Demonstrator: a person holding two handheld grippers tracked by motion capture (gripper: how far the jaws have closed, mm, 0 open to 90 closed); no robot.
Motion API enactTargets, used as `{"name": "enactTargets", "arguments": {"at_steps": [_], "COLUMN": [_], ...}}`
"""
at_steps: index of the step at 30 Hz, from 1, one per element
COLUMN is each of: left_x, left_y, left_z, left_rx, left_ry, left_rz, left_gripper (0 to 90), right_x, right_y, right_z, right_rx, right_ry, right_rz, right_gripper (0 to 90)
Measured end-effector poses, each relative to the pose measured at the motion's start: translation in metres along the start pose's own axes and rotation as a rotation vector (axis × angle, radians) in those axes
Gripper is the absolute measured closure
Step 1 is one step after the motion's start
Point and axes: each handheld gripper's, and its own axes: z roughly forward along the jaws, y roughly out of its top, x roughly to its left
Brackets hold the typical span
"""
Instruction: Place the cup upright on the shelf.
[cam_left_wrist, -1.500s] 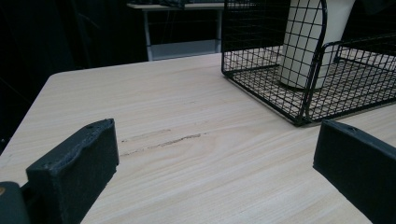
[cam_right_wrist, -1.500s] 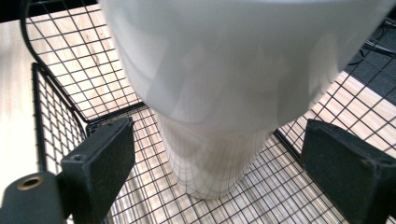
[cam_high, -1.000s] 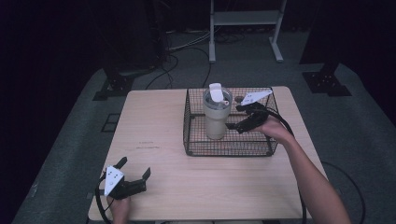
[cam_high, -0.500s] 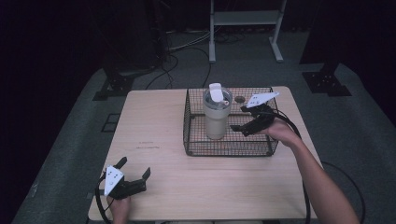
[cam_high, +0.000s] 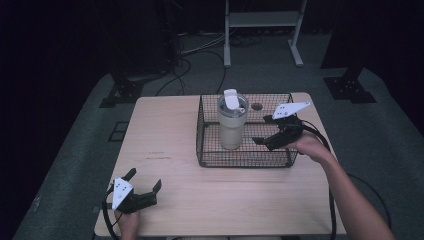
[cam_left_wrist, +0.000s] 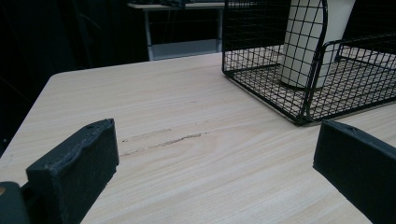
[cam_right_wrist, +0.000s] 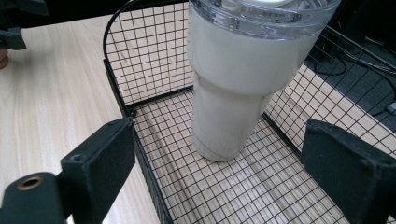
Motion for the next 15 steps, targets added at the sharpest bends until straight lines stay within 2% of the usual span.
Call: {"name": "enactTargets", "arguments": {"at_steps": [15], "left_x": [0.000], "left_y": [0.000], "left_z": [0.001], "left_rx": [0.003], "left_ry": [0.001], "left_rz": [0.006], "left_gripper": [0.0], "right_x": [0.012], "right_y": [-0.010], "right_z": [-0.016], "right_rx": [-0.014], "right_ry": [0.006], "right_rz": [-0.008], "right_gripper": [9.5]}}
